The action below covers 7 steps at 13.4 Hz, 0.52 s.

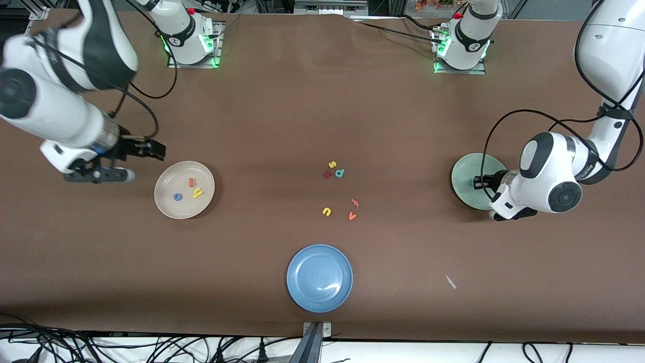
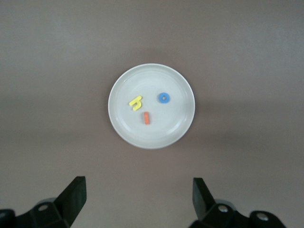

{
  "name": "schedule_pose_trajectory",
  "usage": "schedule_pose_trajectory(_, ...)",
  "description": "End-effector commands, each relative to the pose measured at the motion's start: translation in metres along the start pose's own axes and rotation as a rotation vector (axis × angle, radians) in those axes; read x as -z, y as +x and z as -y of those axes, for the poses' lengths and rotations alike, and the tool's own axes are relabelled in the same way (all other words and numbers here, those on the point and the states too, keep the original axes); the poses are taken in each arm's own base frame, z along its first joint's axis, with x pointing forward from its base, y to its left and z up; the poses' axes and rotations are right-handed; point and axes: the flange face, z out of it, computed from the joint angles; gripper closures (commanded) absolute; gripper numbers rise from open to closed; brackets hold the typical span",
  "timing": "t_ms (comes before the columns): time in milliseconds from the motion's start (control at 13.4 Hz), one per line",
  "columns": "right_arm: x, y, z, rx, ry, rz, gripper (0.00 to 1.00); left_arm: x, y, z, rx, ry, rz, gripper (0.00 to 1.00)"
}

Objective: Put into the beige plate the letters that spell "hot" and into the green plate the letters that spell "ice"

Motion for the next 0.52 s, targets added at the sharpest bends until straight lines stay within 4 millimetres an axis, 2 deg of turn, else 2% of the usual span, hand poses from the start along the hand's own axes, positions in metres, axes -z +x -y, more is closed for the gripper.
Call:
schedule_pose_trajectory(0,0.029,-0.022,-0.023,0.042,0.047,0.013,0.01,0.005,0.002,-0.001,0.004,0.024,-0.022,0.03)
schedule_pose_trajectory(297,0.044,-0.039,-0.025,0.088,0.034,0.032,0.01,0.018,0.001,0.002,0.006,0.024,-0.042,0.01)
schedule_pose_trajectory(372,0.05,-0.043,-0.033,0.078,0.031,0.032,0.01,0.021,0.001,0.001,0.005,0.023,-0.048,0.0)
schedule_pose_trajectory(446,0.052,-0.044,-0.045,0.056,0.035,0.03,0.01,0.038,0.005,0.002,0.01,0.017,-0.077,0.0)
